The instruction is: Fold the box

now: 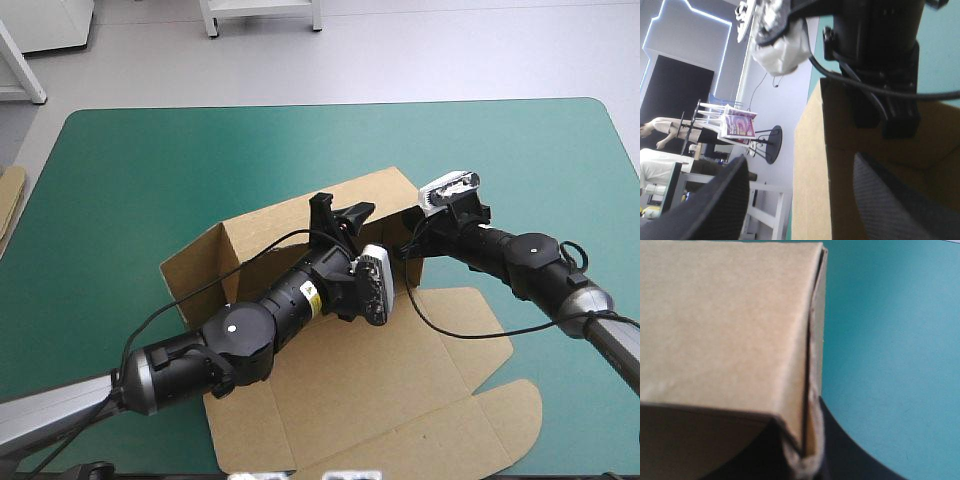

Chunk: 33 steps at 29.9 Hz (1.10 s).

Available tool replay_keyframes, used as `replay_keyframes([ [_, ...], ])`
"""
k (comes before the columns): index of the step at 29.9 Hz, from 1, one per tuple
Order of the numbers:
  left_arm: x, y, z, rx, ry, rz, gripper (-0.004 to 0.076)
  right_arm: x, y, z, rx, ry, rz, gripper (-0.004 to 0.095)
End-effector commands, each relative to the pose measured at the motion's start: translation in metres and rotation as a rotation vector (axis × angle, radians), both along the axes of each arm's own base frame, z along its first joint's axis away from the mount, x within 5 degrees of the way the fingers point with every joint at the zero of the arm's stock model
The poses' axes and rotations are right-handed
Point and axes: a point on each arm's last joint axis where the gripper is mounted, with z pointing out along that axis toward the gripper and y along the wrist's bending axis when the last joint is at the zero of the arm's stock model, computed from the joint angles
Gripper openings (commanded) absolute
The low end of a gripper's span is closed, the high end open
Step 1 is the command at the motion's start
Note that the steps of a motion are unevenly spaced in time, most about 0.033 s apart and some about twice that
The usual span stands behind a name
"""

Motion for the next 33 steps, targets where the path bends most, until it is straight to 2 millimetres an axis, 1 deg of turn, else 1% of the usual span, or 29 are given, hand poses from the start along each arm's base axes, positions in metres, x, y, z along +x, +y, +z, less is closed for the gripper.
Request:
replay_keyframes([
  [1,-0.013,0.017,0.041,-0.168,-0.016,0.002,0.0442,0.0,-0.001,0.022,0.053,-0.057,-0.027,-0.0017],
  [3,-0.011,0.03,0.052,-0.242,0.0,0.036,0.0443,0.0,-0.001,0.022,0.053,-0.057,-0.027,-0.0017],
  [5,-0.005,0.047,0.062,-0.308,0.003,0.09,0.0442,0.0,-0.001,0.022,0.052,-0.058,-0.027,-0.0017],
  [9,0.027,0.087,0.084,-0.448,-0.002,0.271,0.0442,0.0,-0.001,0.022,0.048,-0.059,-0.025,-0.0017],
  [13,0.061,0.137,0.107,-0.618,-0.03,0.475,0.0442,0.0,-0.001,0.022,0.069,-0.044,-0.033,-0.0017],
  [15,0.072,0.16,0.115,-0.669,-0.05,0.548,0.0442,0.0,-0.001,0.022,0.073,-0.041,-0.035,-0.0017],
  [17,0.08,0.183,0.117,-0.705,-0.059,0.635,0.0442,0.0,-0.001,0.022,0.074,-0.04,-0.035,-0.0017],
  [19,0.088,0.21,0.114,-0.756,-0.048,0.746,0.0442,0.0,-0.001,0.022,0.077,-0.038,-0.037,-0.0017],
  [20,0.09,0.221,0.112,-0.798,-0.025,0.792,0.0442,0.0,-0.001,0.022,0.081,-0.035,-0.04,-0.0017],
  [23,0.095,0.262,0.103,-0.942,0.036,0.953,0.0442,0.0,-0.001,0.023,0.097,-0.026,-0.049,-0.0017],
  [24,0.096,0.274,0.099,-0.98,0.058,0.993,0.0442,0.0,-0.001,0.023,0.096,-0.027,-0.048,-0.0017],
  [26,0.096,0.292,0.089,-1.001,0.092,1.059,0.0442,0.0,-0.001,0.023,0.085,-0.031,-0.046,-0.0017],
  [30,0.097,0.316,0.064,-1.017,0.165,1.172,0.0441,0.0,-0.001,0.022,0.1,-0.02,-0.057,-0.0017],
  [33,0.098,0.326,0.037,-1.015,0.244,1.252,0.0441,0.0,-0.001,0.022,0.115,-0.008,-0.067,-0.0017],
])
